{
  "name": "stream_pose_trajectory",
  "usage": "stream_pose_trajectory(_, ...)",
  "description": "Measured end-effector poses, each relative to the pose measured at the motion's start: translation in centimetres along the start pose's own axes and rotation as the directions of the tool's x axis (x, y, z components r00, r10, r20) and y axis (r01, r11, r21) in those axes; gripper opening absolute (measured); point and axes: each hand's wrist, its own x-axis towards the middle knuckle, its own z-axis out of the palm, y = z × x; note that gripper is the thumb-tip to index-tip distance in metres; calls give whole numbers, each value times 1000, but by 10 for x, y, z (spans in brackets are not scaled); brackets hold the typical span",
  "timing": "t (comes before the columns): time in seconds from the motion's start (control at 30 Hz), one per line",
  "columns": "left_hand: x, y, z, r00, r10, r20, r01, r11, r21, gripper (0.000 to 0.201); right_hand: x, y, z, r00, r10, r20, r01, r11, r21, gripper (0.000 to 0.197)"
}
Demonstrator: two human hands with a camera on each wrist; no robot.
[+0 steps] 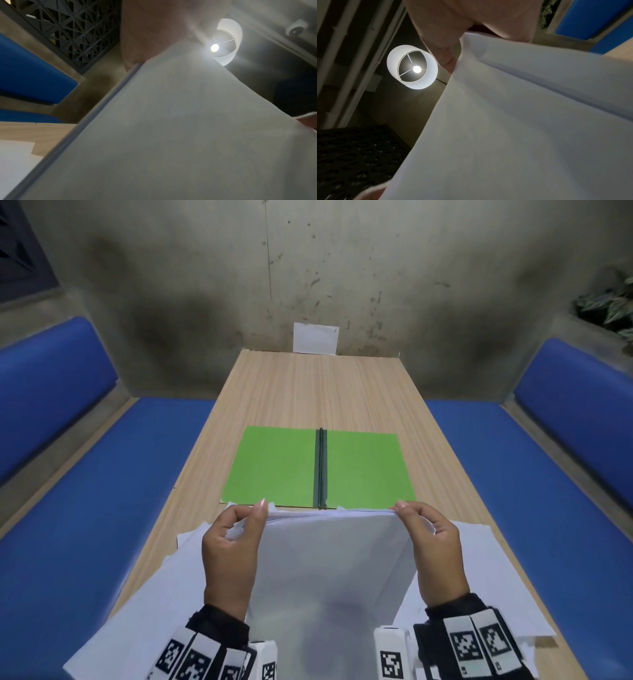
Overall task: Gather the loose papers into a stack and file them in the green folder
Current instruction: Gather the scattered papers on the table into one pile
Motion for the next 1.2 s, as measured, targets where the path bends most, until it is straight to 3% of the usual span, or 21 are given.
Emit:
stream_pose_trajectory(0.07,6,-4,-4,1000,9,-14,-9,1000,-13,28,3,3,-4,1000,16,13,-17,1000,20,20)
stream_pose_trajectory(0.17,13,-7,-14,997,31,68,-26,996,-87,22,6,11,-15,992,40,119,-41,999,12,55)
stream_pose_trajectory(0.23,16,-16,-23,982,88,168,-79,995,-57,46,2,18,-22,972,56,230,-49,998,-36,67)
stream_pose_trajectory(0.33,14,-30,-34,931,98,350,-107,994,6,79,-4,30,-33,939,151,310,-118,985,-125,44)
stream_pose_trajectory(0.37,12,-33,-36,919,40,391,-62,997,43,79,-6,35,-36,932,184,313,-147,980,-138,44)
stream_pose_trajectory(0.43,8,-39,-37,902,-95,420,34,988,152,55,-8,40,-40,922,245,299,-204,965,-163,49)
stream_pose_trajectory(0.5,6,-46,-38,907,-190,375,76,952,297,32,-6,45,-46,915,288,282,-249,954,-165,32)
stream_pose_trajectory(0.57,9,-55,-40,897,-256,361,128,931,342,23,-5,43,-48,918,301,259,-258,948,-189,14)
stream_pose_trajectory(0.63,9,-56,-37,876,-294,383,166,929,332,33,-5,43,-43,914,298,276,-230,940,-254,14)
stream_pose_trajectory(0.73,7,-50,-31,869,-294,397,196,943,270,32,-6,34,-27,909,299,292,-202,926,-318,17)
stream_pose_trajectory(0.83,7,-39,-32,879,-265,396,189,957,219,48,-4,25,-21,902,299,312,-240,947,-212,14)
stream_pose_trajectory(0.97,5,-31,-39,830,-255,496,161,961,226,59,-7,22,-28,872,245,423,-235,969,-75,25)
stream_pose_trajectory(1.07,3,-34,-45,808,-260,529,184,964,193,74,-5,30,-37,877,209,433,-232,973,1,82)
stream_pose_trajectory(1.13,3,-37,-46,818,-266,510,195,962,189,69,-5,33,-42,878,218,427,-264,963,51,98)
stream_pose_trajectory(1.2,4,-38,-43,839,-275,470,196,958,212,54,-9,31,-43,856,219,468,-256,966,17,95)
